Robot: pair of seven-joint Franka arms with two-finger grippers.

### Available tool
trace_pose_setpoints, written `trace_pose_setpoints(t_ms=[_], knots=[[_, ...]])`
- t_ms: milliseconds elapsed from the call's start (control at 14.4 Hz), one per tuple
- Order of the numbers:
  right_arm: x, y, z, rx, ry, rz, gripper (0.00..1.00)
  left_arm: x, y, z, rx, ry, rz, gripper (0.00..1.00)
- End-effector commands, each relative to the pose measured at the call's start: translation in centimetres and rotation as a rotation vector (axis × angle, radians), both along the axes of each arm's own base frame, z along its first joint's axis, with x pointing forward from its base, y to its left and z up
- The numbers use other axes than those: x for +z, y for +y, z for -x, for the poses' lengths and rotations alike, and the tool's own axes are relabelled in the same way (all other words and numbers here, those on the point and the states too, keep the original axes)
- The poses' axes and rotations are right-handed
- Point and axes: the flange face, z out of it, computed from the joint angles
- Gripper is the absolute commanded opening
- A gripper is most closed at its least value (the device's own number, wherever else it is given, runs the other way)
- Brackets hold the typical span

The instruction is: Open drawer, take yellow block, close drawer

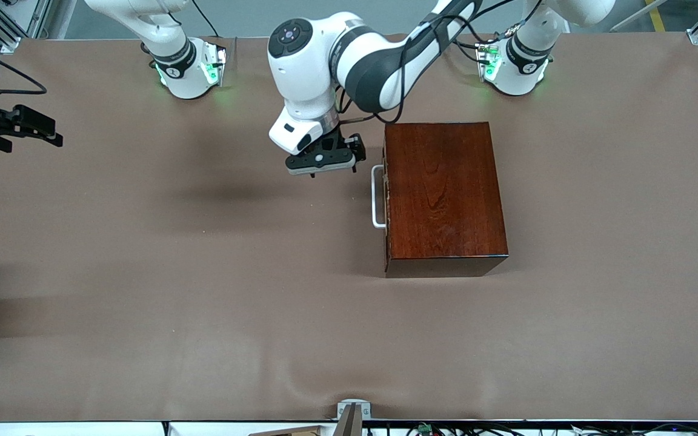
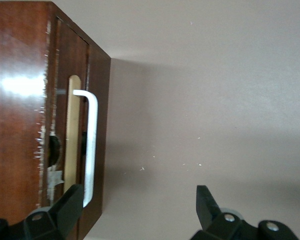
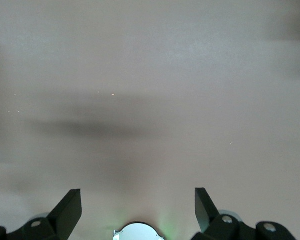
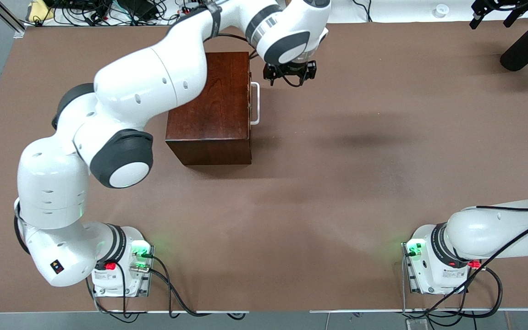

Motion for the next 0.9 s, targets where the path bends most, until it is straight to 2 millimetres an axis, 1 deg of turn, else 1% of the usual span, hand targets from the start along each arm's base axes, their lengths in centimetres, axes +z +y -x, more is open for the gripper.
trace_pose_setpoints(t_ms=[0,208,417,486,625,694,833], knots=[[0.2,-0.2,0.7,0.000,0.000,0.005,1.00,-0.9,-1.5,0.4,0.006,-0.051,-0.020,1.00],[0.2,-0.2,0.7,0.000,0.000,0.005,1.00,-2.5,-2.4,1.4,0.000,-0.076,-0.059,1.00],[0.2,-0.2,0.7,0.000,0.000,0.005,1.00,-3.6,-3.2,2.1,0.003,-0.085,-0.061,1.00],[0.2,-0.1,0.7,0.002,0.000,0.005,1.00,-3.4,-3.3,1.9,0.018,-0.098,-0.049,1.00],[0.2,-0.2,0.7,0.000,0.000,0.005,1.00,-5.0,-3.9,2.7,0.007,-0.103,-0.069,1.00],[0.2,-0.2,0.7,0.000,0.000,0.005,1.00,-5.0,-3.9,2.5,0.010,-0.114,-0.075,1.00],[0.2,-0.3,0.7,-0.001,0.000,0.005,1.00,-6.3,-4.0,2.6,0.007,-0.117,-0.099,1.00]])
